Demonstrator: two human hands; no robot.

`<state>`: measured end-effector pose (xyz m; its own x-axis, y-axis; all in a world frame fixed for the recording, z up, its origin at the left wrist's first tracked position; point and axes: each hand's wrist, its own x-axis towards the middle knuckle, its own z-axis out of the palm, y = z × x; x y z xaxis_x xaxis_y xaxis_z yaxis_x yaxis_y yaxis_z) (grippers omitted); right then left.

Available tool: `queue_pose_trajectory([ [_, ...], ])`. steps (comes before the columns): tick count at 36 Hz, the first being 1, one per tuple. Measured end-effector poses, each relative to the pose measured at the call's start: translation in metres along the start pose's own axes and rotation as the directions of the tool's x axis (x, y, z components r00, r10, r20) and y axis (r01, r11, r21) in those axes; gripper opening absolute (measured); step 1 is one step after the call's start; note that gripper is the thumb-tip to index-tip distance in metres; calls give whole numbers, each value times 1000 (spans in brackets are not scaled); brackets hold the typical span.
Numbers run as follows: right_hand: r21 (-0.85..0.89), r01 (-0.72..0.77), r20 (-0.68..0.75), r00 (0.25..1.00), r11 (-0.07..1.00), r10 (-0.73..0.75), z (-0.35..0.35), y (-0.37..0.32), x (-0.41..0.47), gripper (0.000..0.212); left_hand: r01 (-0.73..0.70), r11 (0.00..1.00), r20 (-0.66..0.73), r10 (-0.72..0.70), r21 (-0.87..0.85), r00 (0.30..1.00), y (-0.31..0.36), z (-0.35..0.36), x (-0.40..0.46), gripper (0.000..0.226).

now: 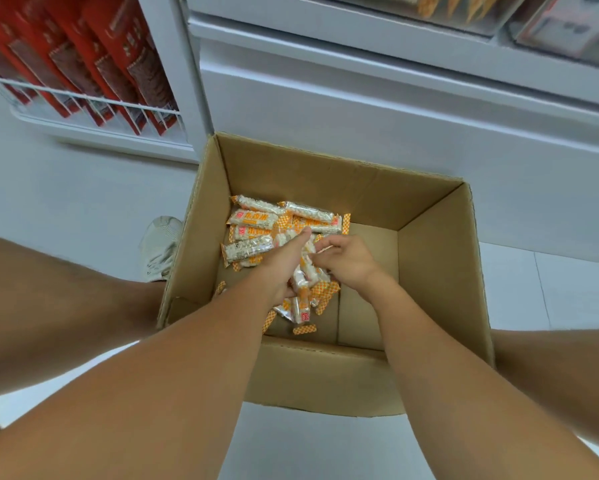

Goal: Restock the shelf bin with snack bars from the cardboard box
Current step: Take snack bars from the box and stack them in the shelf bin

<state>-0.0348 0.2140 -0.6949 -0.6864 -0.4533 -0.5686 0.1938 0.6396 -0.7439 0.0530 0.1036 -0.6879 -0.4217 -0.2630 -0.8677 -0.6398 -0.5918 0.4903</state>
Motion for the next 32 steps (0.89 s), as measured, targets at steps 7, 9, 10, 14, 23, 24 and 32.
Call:
queue_pose_trajectory([
  [7, -60, 218, 268, 944, 974, -194, -43, -71, -40, 68, -149, 935, 2, 158, -323, 987, 54, 12, -20, 110],
  [9, -124, 364, 219, 917, 923, -333, -51, -90, -55, 87, -200, 910, -23, 206, -363, 978, 80, 21, -49, 98],
  [10, -139, 426, 160, 901, 894, -404, -55, -100, -63, 89, -239, 893, -17, 251, -381, 968, 91, 26, -67, 95],
  [14, -186, 602, -58, 782, 776, -620, -77, -147, -107, 67, -411, 822, 32, 459, -394, 888, 123, 45, -135, 69],
  [23, -240, 767, -99, 590, 595, -801, -151, -260, -168, 44, -621, 704, 87, 683, -344, 725, 222, 19, -258, 59],
  [24, -238, 777, -95, 579, 583, -810, -151, -270, -172, 51, -631, 692, 101, 698, -351, 709, 228, 18, -269, 38],
  [32, -70, 793, -168, 589, 605, -791, -162, -334, -152, 50, -870, 471, 15, 880, -149, 474, 269, 1, -282, 36],
])
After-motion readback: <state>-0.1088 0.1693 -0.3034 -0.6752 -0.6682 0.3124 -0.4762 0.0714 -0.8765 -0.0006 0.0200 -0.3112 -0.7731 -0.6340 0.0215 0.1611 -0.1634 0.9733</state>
